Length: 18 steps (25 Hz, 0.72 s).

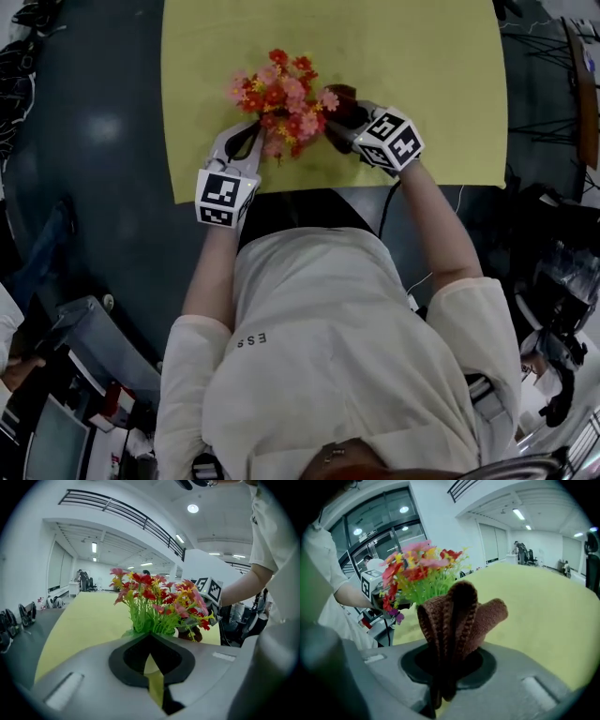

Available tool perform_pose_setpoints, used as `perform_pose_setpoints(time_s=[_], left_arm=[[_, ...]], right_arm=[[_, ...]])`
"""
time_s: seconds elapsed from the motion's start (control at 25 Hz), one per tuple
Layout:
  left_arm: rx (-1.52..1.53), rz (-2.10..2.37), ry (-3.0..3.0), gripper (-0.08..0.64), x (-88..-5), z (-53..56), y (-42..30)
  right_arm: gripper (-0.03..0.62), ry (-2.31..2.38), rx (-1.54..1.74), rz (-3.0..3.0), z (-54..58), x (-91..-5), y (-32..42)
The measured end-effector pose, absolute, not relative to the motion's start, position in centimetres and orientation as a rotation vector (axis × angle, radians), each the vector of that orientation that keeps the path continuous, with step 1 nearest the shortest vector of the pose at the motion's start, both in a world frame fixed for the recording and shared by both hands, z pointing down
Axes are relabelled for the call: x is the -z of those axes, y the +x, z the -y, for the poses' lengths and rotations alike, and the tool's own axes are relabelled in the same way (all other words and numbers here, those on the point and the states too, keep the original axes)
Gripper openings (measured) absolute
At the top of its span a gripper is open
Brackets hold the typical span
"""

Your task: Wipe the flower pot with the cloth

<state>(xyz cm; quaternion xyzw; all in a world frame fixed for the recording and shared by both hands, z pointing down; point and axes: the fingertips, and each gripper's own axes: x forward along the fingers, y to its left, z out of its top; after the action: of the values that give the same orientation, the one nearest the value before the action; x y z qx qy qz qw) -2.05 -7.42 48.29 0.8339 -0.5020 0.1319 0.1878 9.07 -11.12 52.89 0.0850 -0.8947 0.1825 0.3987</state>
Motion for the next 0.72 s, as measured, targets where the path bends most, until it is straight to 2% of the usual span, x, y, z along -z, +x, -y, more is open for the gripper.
perform_pose_setpoints(time_s=[0.28,0.72], left_arm=[[-0.331,1.506,2.203,0.015,-48.0,7.8,-1.6],[-0.246,1.629,2.072,0.015,-48.0,8.2,-2.6]], right_arm=[[0.055,-0.097,-0.309,2.301,18.1,-52.2,4.7],[0.055,-0.643,-0.607,2.312,18.6,-51.7,-5.5]])
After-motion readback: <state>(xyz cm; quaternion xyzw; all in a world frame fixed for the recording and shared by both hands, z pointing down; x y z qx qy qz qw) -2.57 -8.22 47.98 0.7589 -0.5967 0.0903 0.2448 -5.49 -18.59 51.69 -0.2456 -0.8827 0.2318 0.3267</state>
